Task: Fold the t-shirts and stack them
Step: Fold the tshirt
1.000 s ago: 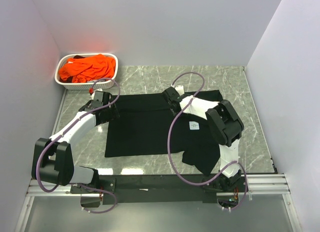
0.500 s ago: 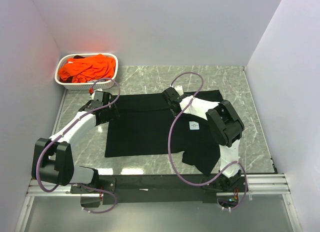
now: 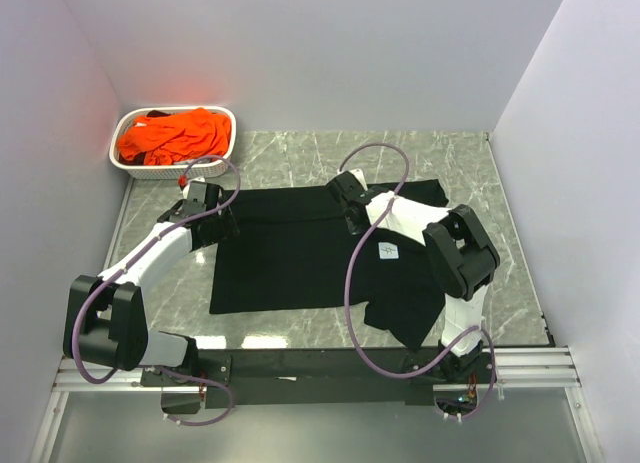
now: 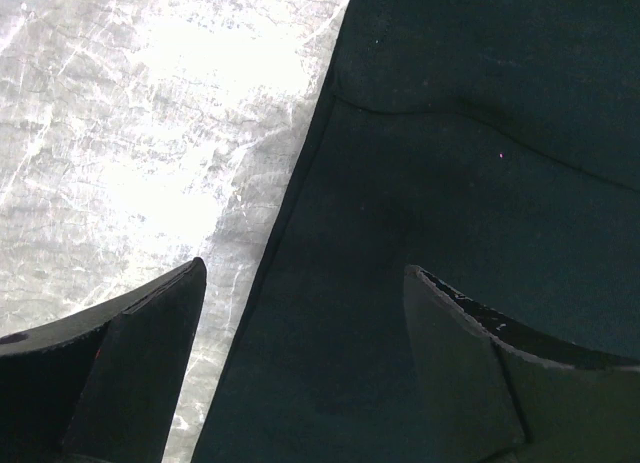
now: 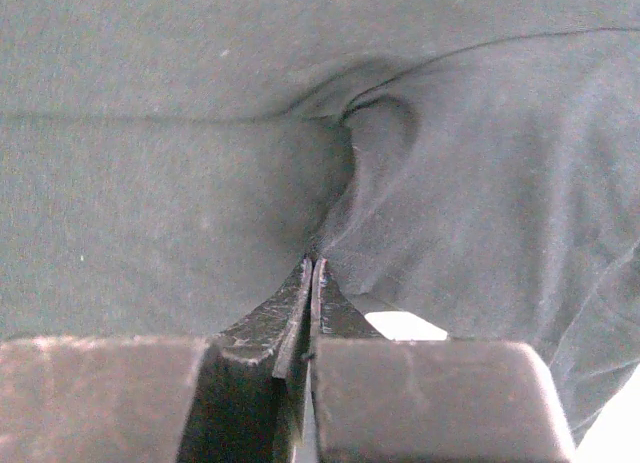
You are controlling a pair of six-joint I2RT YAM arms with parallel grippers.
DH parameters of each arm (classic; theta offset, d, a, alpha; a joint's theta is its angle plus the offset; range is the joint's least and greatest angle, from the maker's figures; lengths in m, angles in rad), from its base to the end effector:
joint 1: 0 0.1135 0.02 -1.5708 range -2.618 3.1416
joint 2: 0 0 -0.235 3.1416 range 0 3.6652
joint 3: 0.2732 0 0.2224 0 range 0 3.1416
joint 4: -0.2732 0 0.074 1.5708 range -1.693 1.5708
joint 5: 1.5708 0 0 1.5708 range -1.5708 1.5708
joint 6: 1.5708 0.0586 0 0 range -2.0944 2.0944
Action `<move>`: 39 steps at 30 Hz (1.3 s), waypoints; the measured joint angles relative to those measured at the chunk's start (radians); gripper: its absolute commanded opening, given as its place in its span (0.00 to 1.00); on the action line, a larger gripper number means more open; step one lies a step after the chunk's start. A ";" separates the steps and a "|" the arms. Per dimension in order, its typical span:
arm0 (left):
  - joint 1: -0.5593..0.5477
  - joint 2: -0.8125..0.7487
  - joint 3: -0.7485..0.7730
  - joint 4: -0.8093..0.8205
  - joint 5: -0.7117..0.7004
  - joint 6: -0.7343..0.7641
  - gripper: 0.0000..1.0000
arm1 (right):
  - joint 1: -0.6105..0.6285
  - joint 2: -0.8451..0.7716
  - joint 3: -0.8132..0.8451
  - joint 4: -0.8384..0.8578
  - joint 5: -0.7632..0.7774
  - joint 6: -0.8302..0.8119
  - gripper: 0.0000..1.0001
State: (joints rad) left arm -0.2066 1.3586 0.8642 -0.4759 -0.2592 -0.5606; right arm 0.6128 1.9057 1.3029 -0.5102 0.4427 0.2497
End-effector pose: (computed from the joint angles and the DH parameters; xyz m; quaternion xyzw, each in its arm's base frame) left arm 0.2588 -0.0389 0.1866 -0.2044 0.9257 0.0047 0.3182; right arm 0.3120 0.1887 0.1496 -0.1226 0.9435 -0.1017 0.2905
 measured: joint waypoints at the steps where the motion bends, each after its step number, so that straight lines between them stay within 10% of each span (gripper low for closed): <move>1: 0.000 0.000 0.000 0.000 0.000 0.000 0.86 | 0.000 0.000 0.000 -0.002 -0.009 -0.009 0.07; 13: 0.005 0.013 0.020 -0.008 0.010 -0.005 0.86 | -0.071 -0.033 -0.002 0.000 -0.270 -0.053 0.40; 26: 0.028 0.385 0.392 0.023 0.037 -0.037 0.84 | -0.721 -0.134 0.003 0.208 -0.648 0.130 0.47; 39: 0.047 0.617 0.498 0.013 0.037 -0.036 0.83 | -0.870 0.196 0.115 0.322 -0.877 0.320 0.46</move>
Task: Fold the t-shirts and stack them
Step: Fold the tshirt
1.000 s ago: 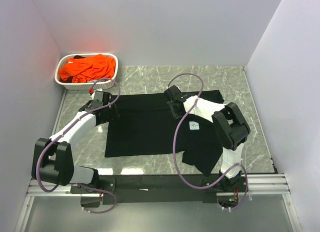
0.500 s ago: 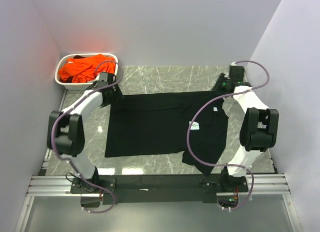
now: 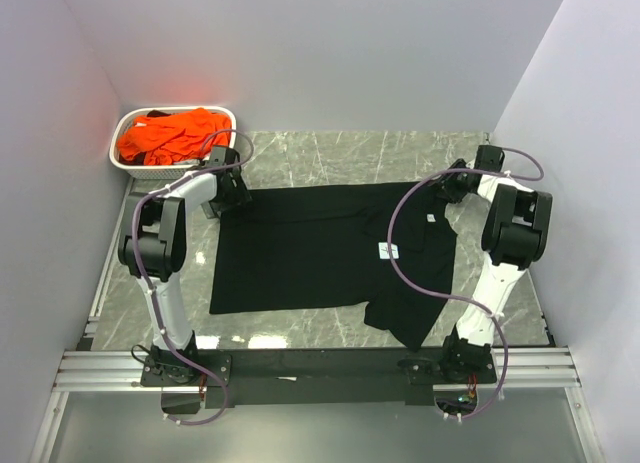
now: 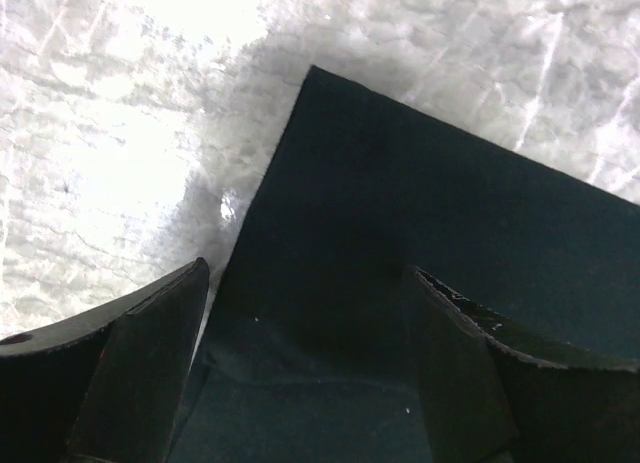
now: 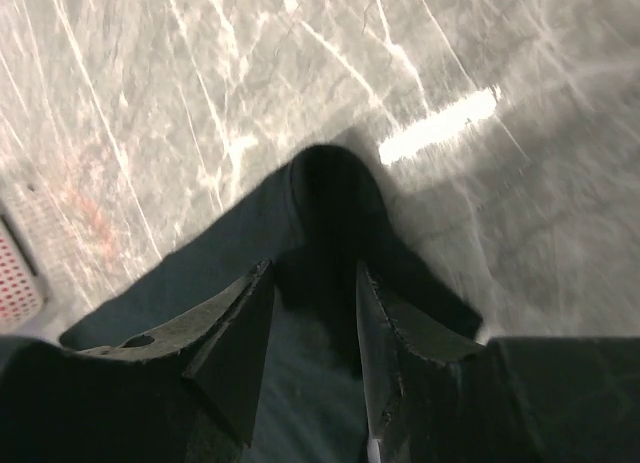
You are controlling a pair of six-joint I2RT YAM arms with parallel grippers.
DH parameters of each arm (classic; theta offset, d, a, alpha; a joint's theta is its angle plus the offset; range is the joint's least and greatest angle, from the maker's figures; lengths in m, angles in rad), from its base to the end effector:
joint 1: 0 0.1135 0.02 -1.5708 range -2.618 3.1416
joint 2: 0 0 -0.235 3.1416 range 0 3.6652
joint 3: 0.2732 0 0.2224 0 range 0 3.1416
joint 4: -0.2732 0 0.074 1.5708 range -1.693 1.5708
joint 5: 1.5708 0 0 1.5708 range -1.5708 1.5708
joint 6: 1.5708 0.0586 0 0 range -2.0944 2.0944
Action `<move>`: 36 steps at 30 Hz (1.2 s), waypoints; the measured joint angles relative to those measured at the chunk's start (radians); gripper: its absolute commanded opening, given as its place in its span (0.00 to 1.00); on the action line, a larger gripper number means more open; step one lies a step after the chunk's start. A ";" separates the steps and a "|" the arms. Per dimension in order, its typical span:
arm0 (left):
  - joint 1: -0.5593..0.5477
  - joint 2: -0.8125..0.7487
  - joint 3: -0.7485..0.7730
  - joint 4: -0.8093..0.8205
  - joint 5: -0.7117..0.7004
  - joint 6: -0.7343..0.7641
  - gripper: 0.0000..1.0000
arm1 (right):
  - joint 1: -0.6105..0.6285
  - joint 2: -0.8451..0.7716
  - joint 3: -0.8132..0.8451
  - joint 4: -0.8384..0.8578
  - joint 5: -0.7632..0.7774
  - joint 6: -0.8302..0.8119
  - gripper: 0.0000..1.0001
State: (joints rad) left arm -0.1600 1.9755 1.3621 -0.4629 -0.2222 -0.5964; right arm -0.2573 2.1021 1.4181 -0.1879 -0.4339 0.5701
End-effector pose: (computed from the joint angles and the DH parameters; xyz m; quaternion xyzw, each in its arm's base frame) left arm 0.3816 -0.0485 0.1399 -0.2351 0.9349 0.0101 0.2657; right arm 0.4171 -0.0843 0.1299 0.3014 0.8698 0.2518 0.2988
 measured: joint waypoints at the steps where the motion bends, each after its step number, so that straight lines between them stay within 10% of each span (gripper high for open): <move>1: 0.001 0.004 0.002 0.000 0.000 0.000 0.83 | -0.001 0.014 0.005 0.005 -0.009 0.010 0.46; 19: 0.016 0.066 0.089 -0.032 -0.002 0.001 0.81 | -0.043 0.127 0.110 0.034 -0.076 0.080 0.04; 36: 0.024 0.113 0.169 -0.058 0.021 -0.018 0.80 | -0.097 0.097 0.137 -0.021 -0.018 0.037 0.38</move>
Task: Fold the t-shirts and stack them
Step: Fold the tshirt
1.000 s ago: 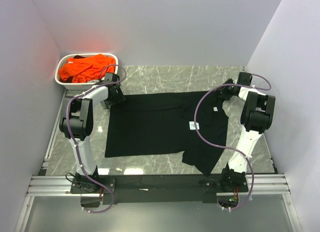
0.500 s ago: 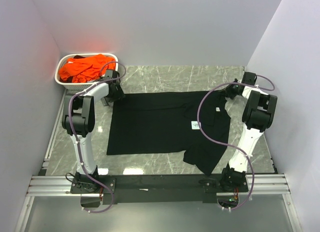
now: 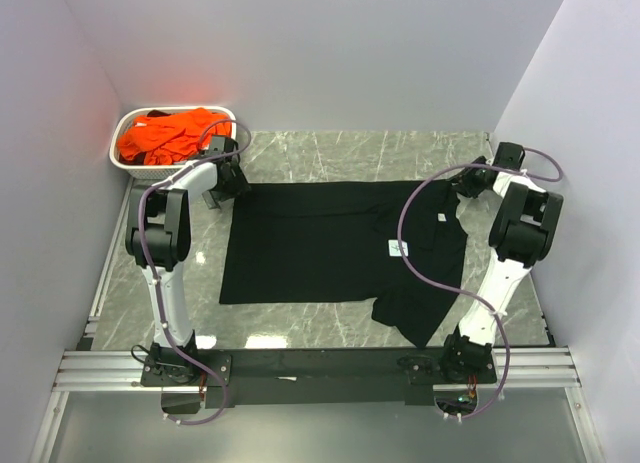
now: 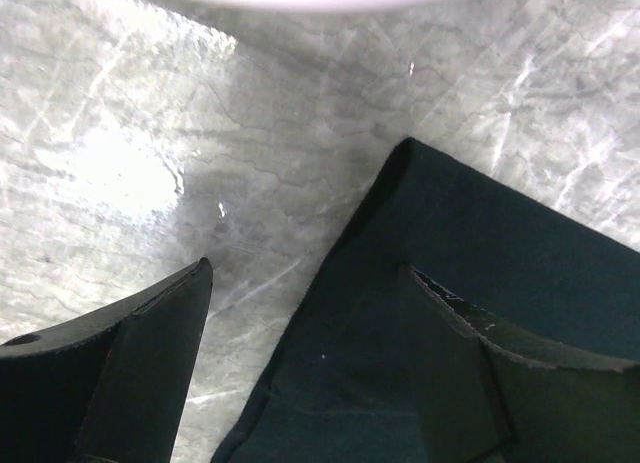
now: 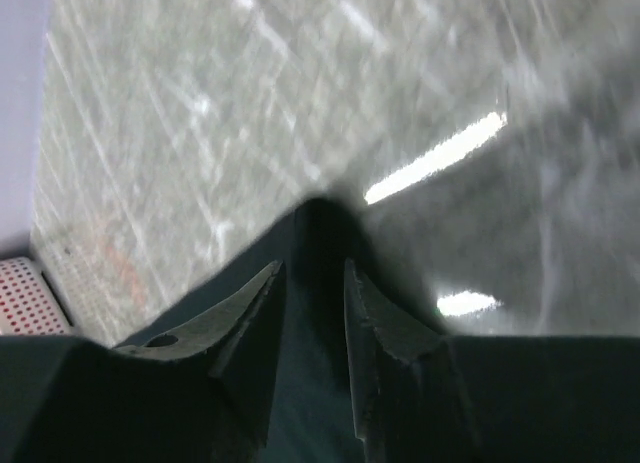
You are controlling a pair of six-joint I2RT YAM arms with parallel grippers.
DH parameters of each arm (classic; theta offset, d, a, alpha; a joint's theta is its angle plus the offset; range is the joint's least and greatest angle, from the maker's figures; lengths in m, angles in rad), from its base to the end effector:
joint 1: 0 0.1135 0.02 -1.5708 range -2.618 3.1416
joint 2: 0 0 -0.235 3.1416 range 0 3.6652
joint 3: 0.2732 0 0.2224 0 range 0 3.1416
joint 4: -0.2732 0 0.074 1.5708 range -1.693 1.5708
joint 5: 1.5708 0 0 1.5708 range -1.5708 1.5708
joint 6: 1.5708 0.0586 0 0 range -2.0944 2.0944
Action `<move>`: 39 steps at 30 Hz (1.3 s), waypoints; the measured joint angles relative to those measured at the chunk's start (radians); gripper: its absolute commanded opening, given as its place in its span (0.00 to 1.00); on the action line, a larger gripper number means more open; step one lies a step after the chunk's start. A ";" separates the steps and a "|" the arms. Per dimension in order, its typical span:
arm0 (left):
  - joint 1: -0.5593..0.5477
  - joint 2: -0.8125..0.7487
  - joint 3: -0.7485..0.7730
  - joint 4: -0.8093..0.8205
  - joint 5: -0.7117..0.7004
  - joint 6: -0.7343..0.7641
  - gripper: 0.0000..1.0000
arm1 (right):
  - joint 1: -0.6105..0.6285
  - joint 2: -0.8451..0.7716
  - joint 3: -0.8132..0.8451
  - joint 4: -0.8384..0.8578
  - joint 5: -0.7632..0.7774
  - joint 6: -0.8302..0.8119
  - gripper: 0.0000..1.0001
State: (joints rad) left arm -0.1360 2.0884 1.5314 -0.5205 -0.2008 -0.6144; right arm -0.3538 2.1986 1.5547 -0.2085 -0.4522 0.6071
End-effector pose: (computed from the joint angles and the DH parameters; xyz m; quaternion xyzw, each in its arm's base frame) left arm 0.4098 -0.0443 0.1397 -0.2524 0.9316 0.0014 0.2616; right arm 0.4298 -0.1315 0.1277 0.3518 0.8455 0.2515 0.3133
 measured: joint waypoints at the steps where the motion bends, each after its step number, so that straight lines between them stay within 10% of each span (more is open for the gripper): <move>1: 0.000 -0.003 -0.002 0.000 0.006 -0.003 0.80 | 0.000 -0.025 -0.022 0.001 0.005 0.002 0.38; 17: -0.020 -0.169 -0.087 -0.018 0.048 -0.034 0.81 | 0.030 -0.134 -0.188 0.259 -0.213 0.093 0.38; 31: -0.020 -0.592 -0.484 -0.050 0.050 -0.036 0.84 | -0.027 -0.030 -0.182 0.203 -0.217 0.103 0.39; 39: -0.063 -0.787 -0.656 -0.142 0.072 -0.066 0.86 | 0.029 -0.307 -0.284 0.013 -0.068 -0.017 0.52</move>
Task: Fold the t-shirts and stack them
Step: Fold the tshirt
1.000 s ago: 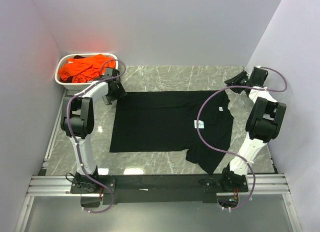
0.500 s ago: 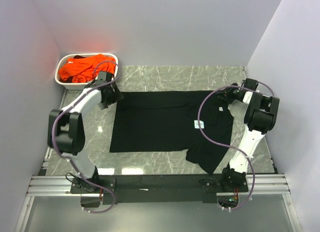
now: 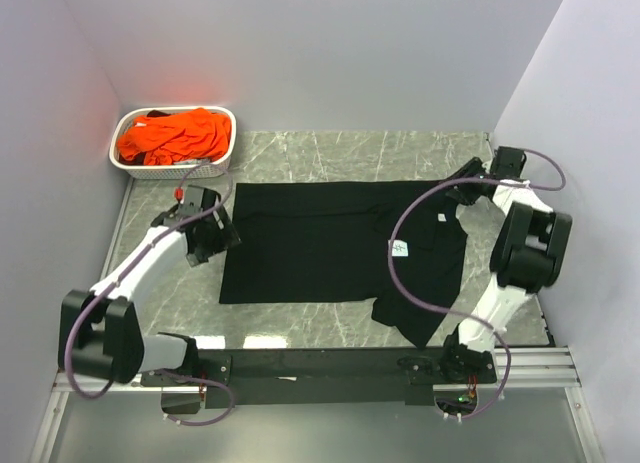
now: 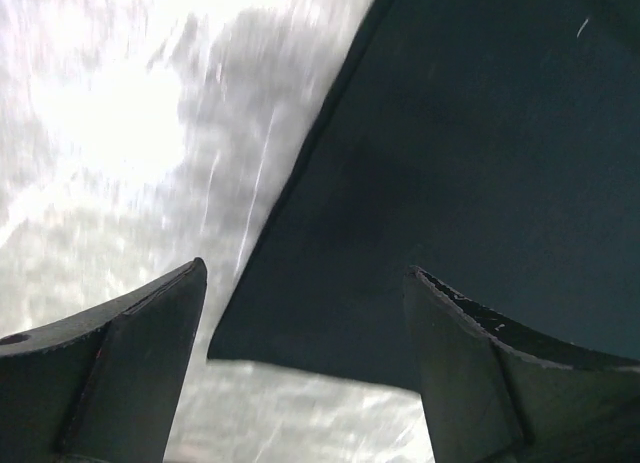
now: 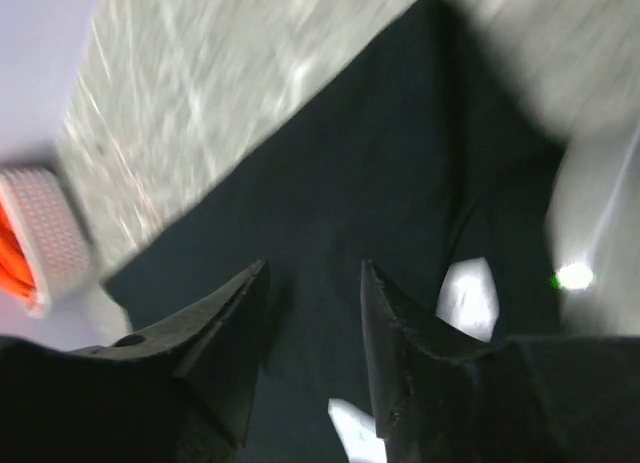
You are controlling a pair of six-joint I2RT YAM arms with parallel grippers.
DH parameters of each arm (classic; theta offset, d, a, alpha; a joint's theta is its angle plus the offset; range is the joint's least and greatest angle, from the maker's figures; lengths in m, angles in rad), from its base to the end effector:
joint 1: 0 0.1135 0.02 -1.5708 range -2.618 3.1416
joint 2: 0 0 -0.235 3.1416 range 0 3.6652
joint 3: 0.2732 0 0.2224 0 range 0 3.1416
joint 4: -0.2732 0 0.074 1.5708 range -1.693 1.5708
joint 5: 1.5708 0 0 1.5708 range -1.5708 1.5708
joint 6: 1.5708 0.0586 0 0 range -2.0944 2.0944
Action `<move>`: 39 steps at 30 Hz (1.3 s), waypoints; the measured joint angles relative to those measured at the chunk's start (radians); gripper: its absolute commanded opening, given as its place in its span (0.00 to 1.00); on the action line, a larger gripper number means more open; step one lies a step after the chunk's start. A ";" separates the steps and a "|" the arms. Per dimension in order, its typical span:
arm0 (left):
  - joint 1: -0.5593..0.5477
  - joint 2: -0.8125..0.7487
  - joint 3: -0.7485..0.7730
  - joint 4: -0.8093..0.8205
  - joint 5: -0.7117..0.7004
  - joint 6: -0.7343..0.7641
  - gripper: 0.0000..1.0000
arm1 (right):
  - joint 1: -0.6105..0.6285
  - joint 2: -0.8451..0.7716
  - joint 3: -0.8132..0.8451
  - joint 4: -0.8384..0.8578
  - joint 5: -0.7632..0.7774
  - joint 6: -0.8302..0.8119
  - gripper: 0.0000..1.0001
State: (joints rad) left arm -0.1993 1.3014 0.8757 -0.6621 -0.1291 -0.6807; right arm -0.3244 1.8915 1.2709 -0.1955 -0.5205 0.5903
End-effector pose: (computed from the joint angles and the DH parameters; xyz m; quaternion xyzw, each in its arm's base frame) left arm 0.2354 -0.0399 0.1892 -0.2460 0.9373 -0.0450 0.2426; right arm 0.3777 -0.0963 0.1699 0.3116 0.8479 0.2843 0.3212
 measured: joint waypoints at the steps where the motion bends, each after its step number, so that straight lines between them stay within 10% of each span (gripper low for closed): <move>1: -0.006 -0.020 -0.017 -0.011 0.003 -0.008 0.86 | 0.023 -0.064 -0.024 -0.031 0.040 -0.018 0.53; 15: -0.119 -0.106 -0.122 -0.163 0.013 -0.119 0.74 | 0.528 -0.693 -0.451 -0.319 0.435 -0.112 0.54; 39: -0.153 0.099 -0.126 -0.183 -0.054 -0.198 0.62 | 0.558 -0.972 -0.621 -0.434 0.531 -0.120 0.54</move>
State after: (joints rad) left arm -0.3527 1.4006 0.7502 -0.8452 -0.1829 -0.8787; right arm 0.2333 0.9199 0.6502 -0.6292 0.0105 0.4702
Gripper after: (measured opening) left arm 0.630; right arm 0.545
